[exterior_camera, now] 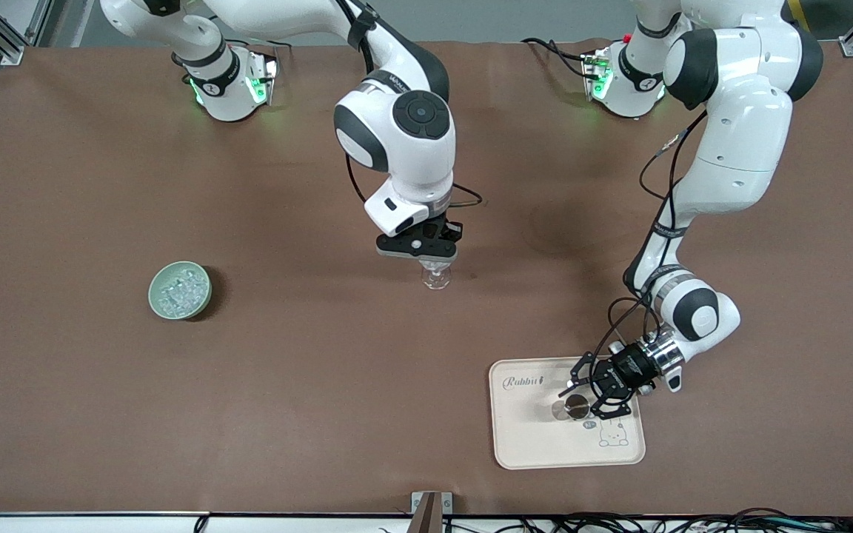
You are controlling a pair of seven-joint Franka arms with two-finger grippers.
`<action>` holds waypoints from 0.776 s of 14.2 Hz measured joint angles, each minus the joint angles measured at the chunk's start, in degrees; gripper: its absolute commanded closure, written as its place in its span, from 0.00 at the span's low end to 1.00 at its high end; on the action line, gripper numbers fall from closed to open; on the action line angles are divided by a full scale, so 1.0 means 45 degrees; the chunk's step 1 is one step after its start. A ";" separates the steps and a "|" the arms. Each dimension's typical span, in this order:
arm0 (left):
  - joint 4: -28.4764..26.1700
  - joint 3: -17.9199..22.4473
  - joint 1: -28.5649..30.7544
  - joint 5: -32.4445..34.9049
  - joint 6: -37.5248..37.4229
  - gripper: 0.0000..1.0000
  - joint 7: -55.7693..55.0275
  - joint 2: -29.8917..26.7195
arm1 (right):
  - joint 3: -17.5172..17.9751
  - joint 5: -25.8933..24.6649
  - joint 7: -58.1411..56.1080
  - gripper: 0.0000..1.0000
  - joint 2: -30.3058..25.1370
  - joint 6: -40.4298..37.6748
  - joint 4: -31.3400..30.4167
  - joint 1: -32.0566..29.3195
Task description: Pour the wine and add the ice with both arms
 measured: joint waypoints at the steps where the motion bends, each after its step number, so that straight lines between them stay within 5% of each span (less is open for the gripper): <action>1: -0.0023 0.0008 0.0013 0.0000 -0.0110 0.00 -0.0010 -0.0001 | 0.0032 0.0000 0.0000 0.76 0.0042 0.0000 0.0000 0.0002; 3: -0.0052 0.0016 0.0067 0.0028 -0.0295 0.00 -0.0049 -0.0003 | 0.0075 0.0000 0.0000 0.70 0.0108 0.0000 0.0000 0.0005; 6: -0.0127 0.0279 0.0131 0.0541 -0.0954 0.00 -0.0094 -0.0026 | 0.0078 0.0000 0.0001 0.35 0.0135 0.0001 0.0001 0.0005; 10: -0.0379 0.0983 0.0172 0.0918 -0.1744 0.00 -0.0940 -0.0301 | 0.0081 0.0000 0.0011 0.00 0.0135 0.0011 0.0020 0.0005; 11: -0.0426 0.1151 0.0171 0.1257 -0.1975 0.00 -0.1268 -0.0429 | 0.0080 0.0000 0.0011 0.00 0.0135 0.0011 0.0034 0.0005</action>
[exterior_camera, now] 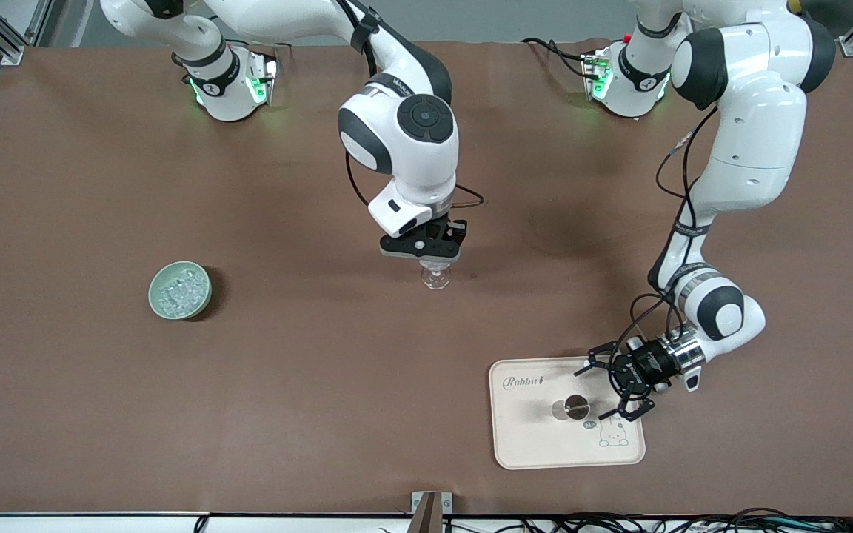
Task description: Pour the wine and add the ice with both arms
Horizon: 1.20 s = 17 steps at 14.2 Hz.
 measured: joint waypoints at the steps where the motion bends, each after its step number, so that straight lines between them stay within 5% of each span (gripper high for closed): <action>1: -0.0033 0.0226 -0.0005 0.0494 -0.0371 0.00 -0.0428 -0.0159 | -0.0006 0.0000 0.0001 0.00 0.0001 0.0001 0.0034 -0.0001; 7: 0.0094 0.2042 -0.0023 0.4021 -0.3059 0.00 -0.1920 -0.1679 | -0.0385 -0.0205 0.0072 0.00 -0.1411 -0.0928 0.0823 -0.0903; 13: 0.2416 0.3124 -0.0231 0.7439 -0.4048 0.00 -0.2013 -0.3052 | -0.0495 -0.1536 -0.0493 0.00 -0.4381 -0.3237 -0.0111 -0.4243; 17: 0.3039 0.3824 -0.0518 0.9576 -0.3442 0.00 -0.1972 -0.3852 | -0.0520 -0.1283 -0.4229 0.00 -0.5911 -0.3843 -0.1520 -0.6883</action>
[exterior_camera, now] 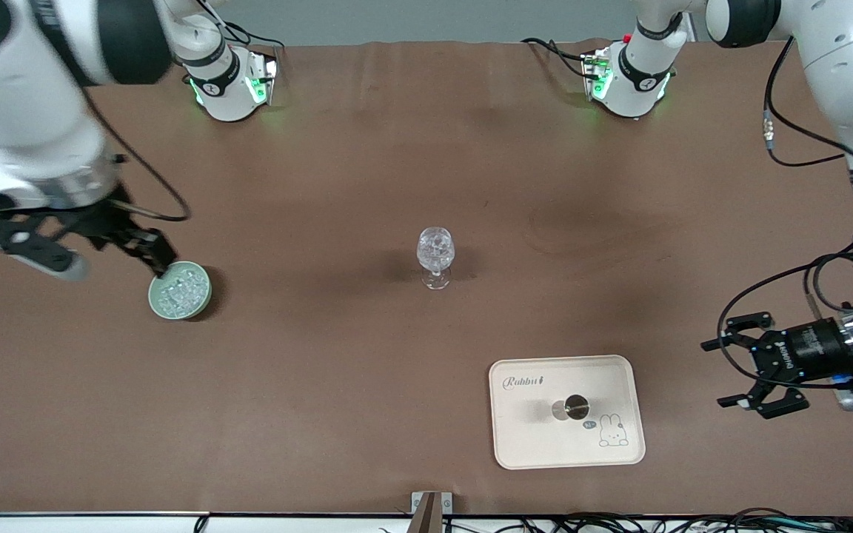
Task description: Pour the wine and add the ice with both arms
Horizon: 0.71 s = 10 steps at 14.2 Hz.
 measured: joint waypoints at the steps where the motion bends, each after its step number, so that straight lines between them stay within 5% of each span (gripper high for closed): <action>1: 0.0097 -0.0016 -0.0011 0.0750 0.0030 0.00 0.0056 -0.0284 | 0.0002 0.0275 -0.0765 0.00 -0.0207 -0.0173 -0.0116 -0.0512; 6: 0.0192 -0.0373 0.0056 0.3192 0.0034 0.00 0.2129 -0.2044 | -0.0605 0.0880 -0.4697 0.00 -0.0728 -0.0814 -0.0310 -0.1979; 10: 0.0193 -0.2566 0.0550 0.7961 0.0042 0.00 0.5671 -0.3217 | -0.1619 0.1755 -0.6012 0.00 -0.0898 -0.0841 -0.0348 -0.2253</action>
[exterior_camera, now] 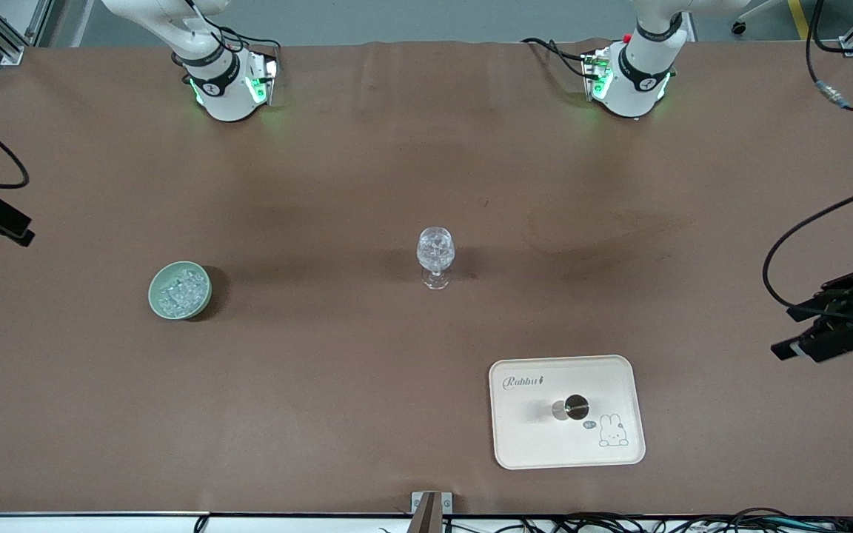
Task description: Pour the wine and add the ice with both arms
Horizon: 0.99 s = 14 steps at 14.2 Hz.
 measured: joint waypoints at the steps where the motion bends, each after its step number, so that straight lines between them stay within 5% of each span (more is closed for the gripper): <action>1: 0.0000 -0.0728 0.0284 0.1192 -0.0003 0.00 0.0714 -0.0332 | -0.0147 0.0219 -0.0128 0.00 -0.0070 -0.0037 -0.0045 -0.0042; 3: 0.0002 -0.2227 0.0875 0.3383 -0.0329 0.00 0.1817 -0.1092 | -0.0234 0.0418 -0.0213 0.00 -0.0200 -0.0361 -0.0063 -0.0084; 6: -0.0073 -0.3374 0.0964 0.4446 -0.1815 0.00 0.1541 -0.1926 | -0.0178 0.0477 -0.0436 0.00 -0.0425 -0.1002 -0.0064 -0.0078; 9: -0.0134 -0.3570 0.0687 0.4544 -0.2134 0.03 0.0510 -0.2080 | -0.0211 0.0497 -0.1408 0.00 -0.0554 -0.1117 -0.0048 -0.0116; 14: -0.0648 -0.3218 0.0189 0.4610 -0.3047 0.02 0.2942 -0.3266 | -0.0216 0.0885 -0.1564 0.00 -0.0697 -0.1120 0.0015 -0.0291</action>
